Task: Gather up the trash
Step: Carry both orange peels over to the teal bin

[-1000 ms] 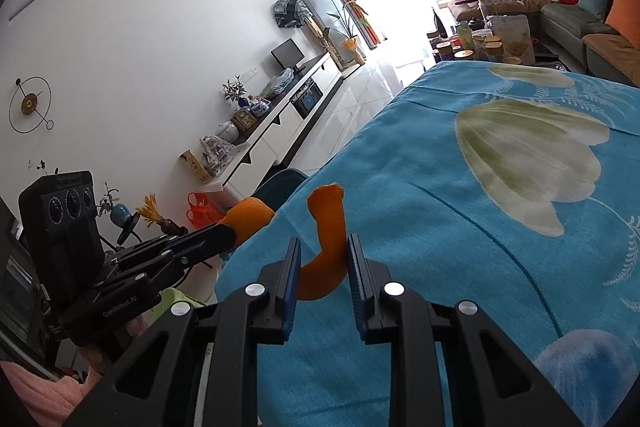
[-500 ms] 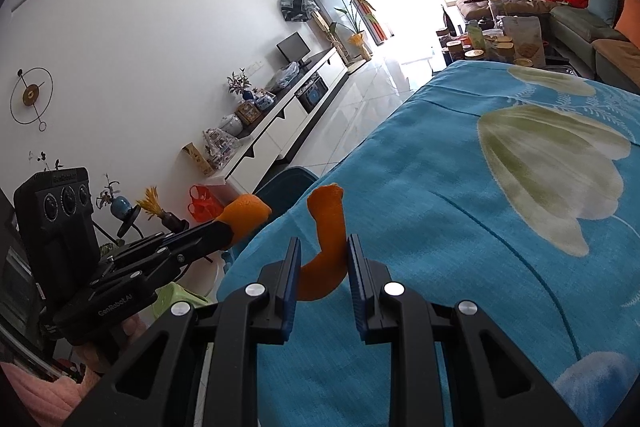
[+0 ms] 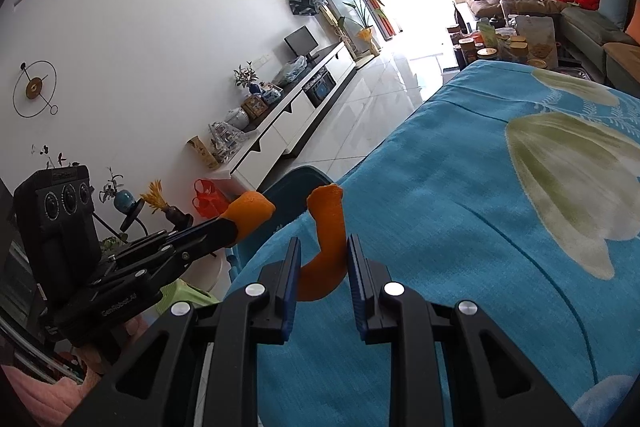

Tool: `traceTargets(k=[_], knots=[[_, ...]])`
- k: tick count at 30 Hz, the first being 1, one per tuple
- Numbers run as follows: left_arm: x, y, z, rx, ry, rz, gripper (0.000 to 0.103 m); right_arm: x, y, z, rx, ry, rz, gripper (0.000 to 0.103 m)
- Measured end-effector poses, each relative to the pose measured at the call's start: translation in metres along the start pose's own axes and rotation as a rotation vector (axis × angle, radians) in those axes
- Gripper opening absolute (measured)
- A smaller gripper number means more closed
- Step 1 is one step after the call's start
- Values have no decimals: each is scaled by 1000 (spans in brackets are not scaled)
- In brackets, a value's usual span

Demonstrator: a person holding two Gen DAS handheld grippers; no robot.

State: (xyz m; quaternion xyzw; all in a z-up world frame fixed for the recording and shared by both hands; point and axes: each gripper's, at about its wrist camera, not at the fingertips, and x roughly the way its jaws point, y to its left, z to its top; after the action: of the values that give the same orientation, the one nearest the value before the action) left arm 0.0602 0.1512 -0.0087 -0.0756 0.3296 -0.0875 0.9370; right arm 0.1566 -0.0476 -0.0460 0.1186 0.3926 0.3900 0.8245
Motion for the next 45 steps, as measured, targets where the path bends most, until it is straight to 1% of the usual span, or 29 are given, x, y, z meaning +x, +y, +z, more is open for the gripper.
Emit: traceTargets(k=[33, 45], knots=[[5, 28, 4, -45, 4, 58, 9, 25, 12, 14, -17, 46, 29, 21], [8, 42, 1, -77, 8, 84, 9, 41, 27, 20, -42, 66, 41, 21]])
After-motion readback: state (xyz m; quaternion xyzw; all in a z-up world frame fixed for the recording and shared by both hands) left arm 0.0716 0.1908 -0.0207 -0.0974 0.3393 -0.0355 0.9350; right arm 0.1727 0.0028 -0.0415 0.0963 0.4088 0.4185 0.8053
